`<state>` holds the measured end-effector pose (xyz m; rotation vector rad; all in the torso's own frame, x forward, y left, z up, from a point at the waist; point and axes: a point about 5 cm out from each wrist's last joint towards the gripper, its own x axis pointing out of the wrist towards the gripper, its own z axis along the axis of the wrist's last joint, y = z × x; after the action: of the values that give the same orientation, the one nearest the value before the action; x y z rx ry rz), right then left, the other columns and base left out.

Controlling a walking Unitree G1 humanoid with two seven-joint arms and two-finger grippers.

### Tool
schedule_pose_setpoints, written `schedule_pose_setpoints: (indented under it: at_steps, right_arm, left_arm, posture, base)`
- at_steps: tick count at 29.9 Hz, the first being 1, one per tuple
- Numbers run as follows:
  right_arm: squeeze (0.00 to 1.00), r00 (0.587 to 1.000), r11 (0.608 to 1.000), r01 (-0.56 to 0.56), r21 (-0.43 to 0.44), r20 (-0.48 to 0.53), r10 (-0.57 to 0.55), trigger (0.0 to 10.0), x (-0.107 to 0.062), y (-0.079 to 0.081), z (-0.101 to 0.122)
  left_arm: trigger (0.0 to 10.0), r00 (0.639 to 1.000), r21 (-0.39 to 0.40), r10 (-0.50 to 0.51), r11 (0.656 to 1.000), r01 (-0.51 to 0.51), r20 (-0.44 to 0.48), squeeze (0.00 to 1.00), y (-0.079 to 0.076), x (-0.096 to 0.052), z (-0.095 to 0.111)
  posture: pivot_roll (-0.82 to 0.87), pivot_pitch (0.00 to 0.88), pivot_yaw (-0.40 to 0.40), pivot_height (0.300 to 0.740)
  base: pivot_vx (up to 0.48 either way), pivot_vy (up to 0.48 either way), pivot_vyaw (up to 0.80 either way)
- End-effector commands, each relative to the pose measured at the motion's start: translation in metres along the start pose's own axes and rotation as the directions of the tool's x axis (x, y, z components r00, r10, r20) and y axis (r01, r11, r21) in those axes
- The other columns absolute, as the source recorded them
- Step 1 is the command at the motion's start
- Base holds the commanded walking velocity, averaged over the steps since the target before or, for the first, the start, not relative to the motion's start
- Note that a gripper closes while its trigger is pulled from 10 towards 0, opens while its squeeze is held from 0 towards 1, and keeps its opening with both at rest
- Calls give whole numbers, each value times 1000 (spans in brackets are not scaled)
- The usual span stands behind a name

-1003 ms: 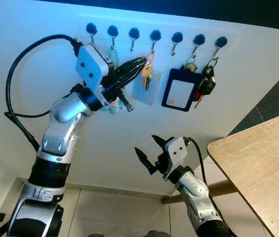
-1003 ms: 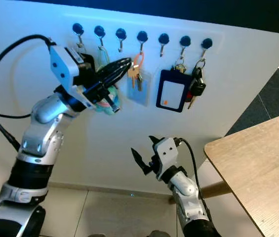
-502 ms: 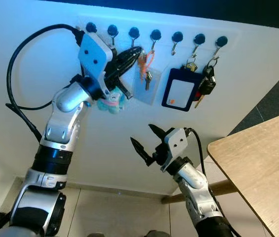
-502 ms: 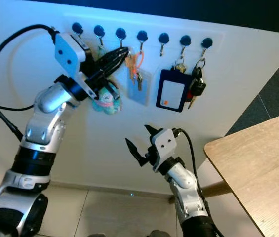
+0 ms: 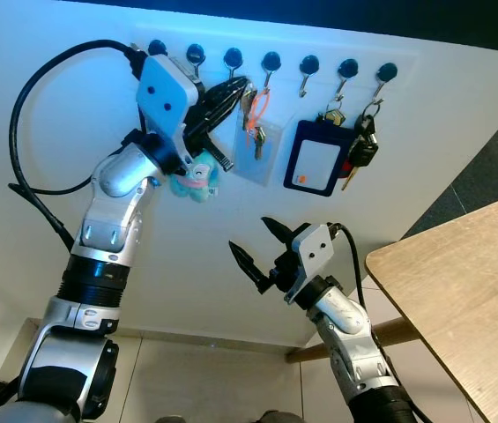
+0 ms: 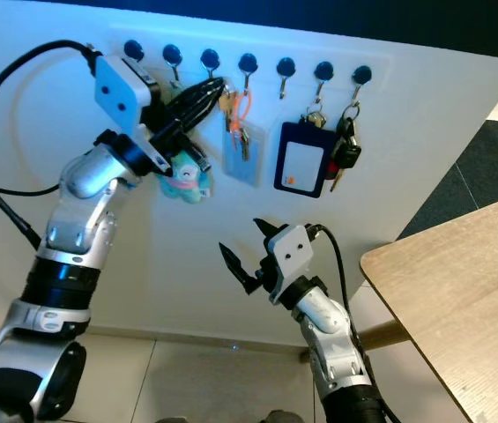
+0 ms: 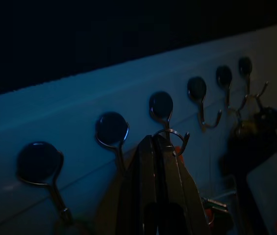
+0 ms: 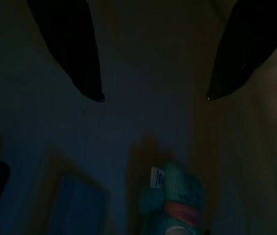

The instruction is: Hang keys on a hook

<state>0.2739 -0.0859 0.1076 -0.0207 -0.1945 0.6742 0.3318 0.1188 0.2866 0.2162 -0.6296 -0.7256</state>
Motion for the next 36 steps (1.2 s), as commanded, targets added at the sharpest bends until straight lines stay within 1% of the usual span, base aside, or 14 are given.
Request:
schedule_pose_setpoints:
  at_steps: [1,2,3,7,8,16,17,22,25,27,30,32,34,36]
  right_arm:
    - [0,1000,1000,2,3,-9,-2,10000,-3,0,0]
    - [0,1000,1000,2,3,-9,-2,10000,-3,0,0]
    - [0,1000,1000,1,4,-9,-1,10000,-3,0,0]
    - [0,1000,1000,1,5,-11,-1,10000,-3,0,0]
    - [0,1000,1000,-1,4,-13,1,10000,-4,0,0]
    - [0,1000,1000,-1,5,-14,1,10000,-4,0,0]
    - [0,1000,1000,1,6,-13,0,10000,-4,0,0]
    - [0,1000,1000,0,5,-13,0,10000,-4,0,0]
    - [0,1000,1000,-1,4,-13,1,10000,-4,1,1]
    - [0,1000,1000,-1,5,-12,1,10000,-4,1,1]
    - [0,1000,1000,1,5,-10,0,10000,-4,1,2]
    - [0,1000,1000,1,5,-10,-1,10000,-4,2,2]
    - [0,1000,1000,1,5,-10,-1,10000,-4,2,2]
    - [0,1000,1000,0,5,-10,0,10000,-4,2,2]
  left_arm:
    - [10000,998,-26,59,998,-58,37,0,10,-6,3]
    - [10000,998,-26,59,998,-58,37,0,10,-6,3]
    - [10000,997,-51,64,997,-61,49,0,12,-9,4]
    - [10000,998,-60,58,997,-56,38,0,12,-12,1]
    - [10000,999,-55,45,998,-44,19,0,11,-14,-2]
    - [10000,999,-64,30,997,-29,11,0,6,-14,-5]
    - [10000,1000,-68,10,998,-9,15,0,3,-13,-4]
    - [10000,999,-25,-44,999,44,-20,0,-2,-13,-7]
    - [10000,996,12,-57,998,58,-74,0,-5,-13,-13]
    - [10000,994,33,-45,998,48,-95,0,-5,-13,-15]
    - [10000,994,55,19,998,-13,-109,0,1,-10,-16]
    - [10000,992,68,56,997,-48,-110,0,6,-8,-15]
    - [10000,992,68,56,997,-48,-110,0,6,-8,-15]
    - [10000,991,77,82,994,-74,-102,0,12,-7,-13]
  posture:
    - [75,57,-72,740]
    - [75,57,-72,740]
    - [75,57,-72,740]
    - [75,59,-74,740]
    - [75,59,-74,740]
    - [75,59,-74,740]
    - [75,59,-74,740]
    - [75,59,-74,740]
    - [76,59,-70,740]
    - [76,59,-70,740]
    - [75,61,-69,740]
    - [75,61,-69,740]
    - [75,61,-69,740]
    - [74,64,-66,740]
  base:
    - [0,0,0]
    - [0,0,0]
    - [0,0,0]
    - [0,0,0]
    - [0,0,0]
    - [0,0,0]
    - [0,0,0]
    - [0,0,0]
    - [0,0,0]
    - [0,0,0]
    - [0,0,0]
    - [0,0,0]
    - [0,0,0]
    - [0,0,0]
